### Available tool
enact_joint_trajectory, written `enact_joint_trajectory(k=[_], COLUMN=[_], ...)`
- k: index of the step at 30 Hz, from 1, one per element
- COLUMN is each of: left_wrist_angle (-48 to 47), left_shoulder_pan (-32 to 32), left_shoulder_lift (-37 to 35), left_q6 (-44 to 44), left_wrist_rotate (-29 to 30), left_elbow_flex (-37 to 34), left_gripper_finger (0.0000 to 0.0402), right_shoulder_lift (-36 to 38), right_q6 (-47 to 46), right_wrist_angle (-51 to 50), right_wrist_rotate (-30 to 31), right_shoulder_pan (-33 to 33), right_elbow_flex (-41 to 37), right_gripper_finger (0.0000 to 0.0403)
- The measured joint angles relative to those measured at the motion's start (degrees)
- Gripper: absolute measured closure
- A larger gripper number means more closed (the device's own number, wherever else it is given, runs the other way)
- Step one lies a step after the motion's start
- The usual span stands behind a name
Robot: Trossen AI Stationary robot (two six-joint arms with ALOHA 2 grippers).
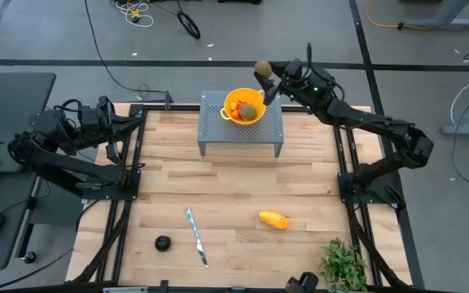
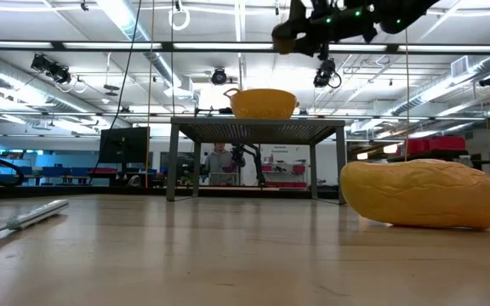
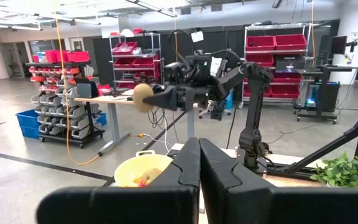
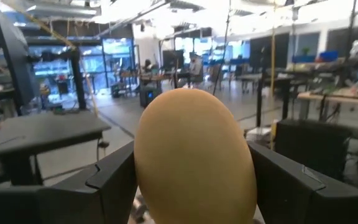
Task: Pick & Place Fruit
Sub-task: Put the kiwi into the yellow colander bowl on the shelf
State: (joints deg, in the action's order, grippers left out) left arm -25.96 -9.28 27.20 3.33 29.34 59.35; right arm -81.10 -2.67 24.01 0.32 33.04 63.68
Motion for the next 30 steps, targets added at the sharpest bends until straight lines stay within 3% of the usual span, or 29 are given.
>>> enact_joint_trajectory(k=[30], left_wrist_angle=[0.04], left_shoulder_pan=[-0.02], left_shoulder_lift=[0.0], left_q6=[-0.09], left_wrist_rotate=[0.63], left_elbow_flex=[0.0], left_gripper_finger=[0.04], right_shoulder_lift=[-12.7], right_q6=[-2.93], right_wrist_angle=[0.53], right_wrist_rotate=[-3.59], right_shoulder_pan=[-1.31], right_elbow_flex=[-0.05], right_gripper_finger=[0.013])
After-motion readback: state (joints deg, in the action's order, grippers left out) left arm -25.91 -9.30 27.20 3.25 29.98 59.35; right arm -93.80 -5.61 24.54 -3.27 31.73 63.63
